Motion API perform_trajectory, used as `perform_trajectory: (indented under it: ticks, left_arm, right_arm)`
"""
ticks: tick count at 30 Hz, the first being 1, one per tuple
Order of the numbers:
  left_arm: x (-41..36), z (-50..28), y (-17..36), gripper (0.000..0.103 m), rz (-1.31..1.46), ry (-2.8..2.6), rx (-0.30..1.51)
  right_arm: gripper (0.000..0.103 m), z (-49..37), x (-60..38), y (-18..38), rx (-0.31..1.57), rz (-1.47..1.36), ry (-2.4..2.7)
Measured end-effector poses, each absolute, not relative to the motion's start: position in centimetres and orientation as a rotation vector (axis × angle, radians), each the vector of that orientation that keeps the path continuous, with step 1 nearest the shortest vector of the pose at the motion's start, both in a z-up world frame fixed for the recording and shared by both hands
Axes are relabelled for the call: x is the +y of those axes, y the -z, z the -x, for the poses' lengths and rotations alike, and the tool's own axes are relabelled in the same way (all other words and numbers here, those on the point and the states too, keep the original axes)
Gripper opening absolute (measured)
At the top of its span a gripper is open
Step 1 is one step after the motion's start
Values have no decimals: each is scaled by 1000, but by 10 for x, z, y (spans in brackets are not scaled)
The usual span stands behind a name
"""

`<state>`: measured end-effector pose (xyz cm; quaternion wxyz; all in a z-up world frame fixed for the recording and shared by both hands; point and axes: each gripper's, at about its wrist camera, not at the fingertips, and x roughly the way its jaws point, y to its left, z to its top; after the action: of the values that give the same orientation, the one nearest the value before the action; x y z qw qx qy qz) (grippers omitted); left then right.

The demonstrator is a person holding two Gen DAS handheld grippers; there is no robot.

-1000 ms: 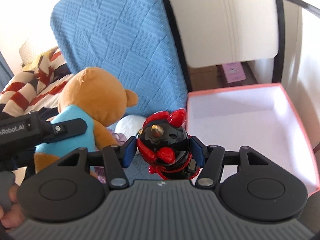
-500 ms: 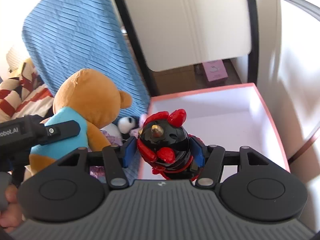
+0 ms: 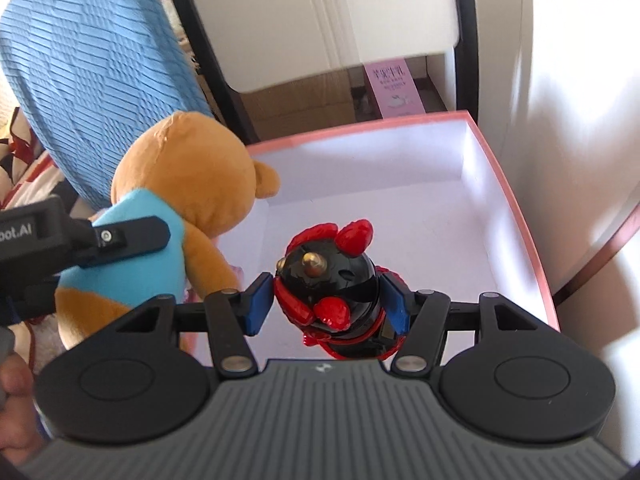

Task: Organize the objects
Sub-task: 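Lower the teddy bear into the pink box with the left tool while the right tool releases the figurine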

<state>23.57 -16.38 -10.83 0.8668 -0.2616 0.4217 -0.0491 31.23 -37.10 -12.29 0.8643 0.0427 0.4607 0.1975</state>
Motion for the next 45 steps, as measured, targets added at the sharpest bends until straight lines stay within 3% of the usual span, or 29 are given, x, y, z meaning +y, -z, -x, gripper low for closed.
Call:
perform_trajectory:
  ticks: [19, 23, 45]
  left_arm:
    - [-198, -258, 148, 70, 495, 104, 973]
    - [-202, -258, 139, 78, 469, 99, 970]
    - [-163, -188, 38, 78, 436, 178, 774]
  right_arm:
    - [61, -334, -400, 197, 1081, -84, -374]
    - [62, -329, -408, 194, 1085, -91, -361]
    - [64, -264, -399, 63, 868, -163, -342]
